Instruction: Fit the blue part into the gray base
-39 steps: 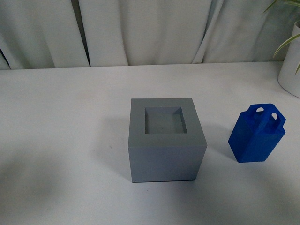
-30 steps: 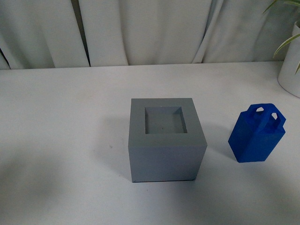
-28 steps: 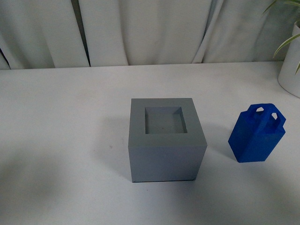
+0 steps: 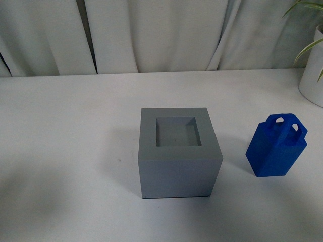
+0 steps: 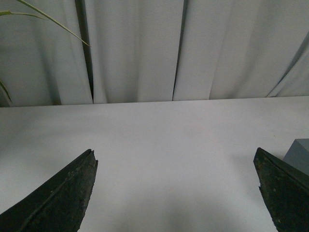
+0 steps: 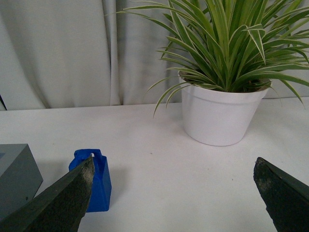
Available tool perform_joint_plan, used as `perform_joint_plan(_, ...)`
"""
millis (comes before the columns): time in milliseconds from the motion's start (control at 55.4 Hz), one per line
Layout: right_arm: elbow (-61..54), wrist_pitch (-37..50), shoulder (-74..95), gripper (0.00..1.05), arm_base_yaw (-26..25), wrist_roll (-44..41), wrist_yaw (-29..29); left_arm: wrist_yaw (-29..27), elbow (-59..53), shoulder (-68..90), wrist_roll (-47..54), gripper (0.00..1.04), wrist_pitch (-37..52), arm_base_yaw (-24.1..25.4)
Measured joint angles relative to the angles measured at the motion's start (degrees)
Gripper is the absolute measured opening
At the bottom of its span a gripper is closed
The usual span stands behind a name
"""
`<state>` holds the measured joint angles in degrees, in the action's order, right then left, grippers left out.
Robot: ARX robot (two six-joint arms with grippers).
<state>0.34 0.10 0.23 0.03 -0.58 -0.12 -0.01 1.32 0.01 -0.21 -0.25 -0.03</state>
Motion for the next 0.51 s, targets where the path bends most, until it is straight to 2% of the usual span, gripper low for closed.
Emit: perform_joint_plan(505, 0.09, -0.59, 0.24, 0.97, 0.13, -0.15, 0.44, 0.0, 0.0, 0.0, 0.0, 0.99, 0.0, 0.0)
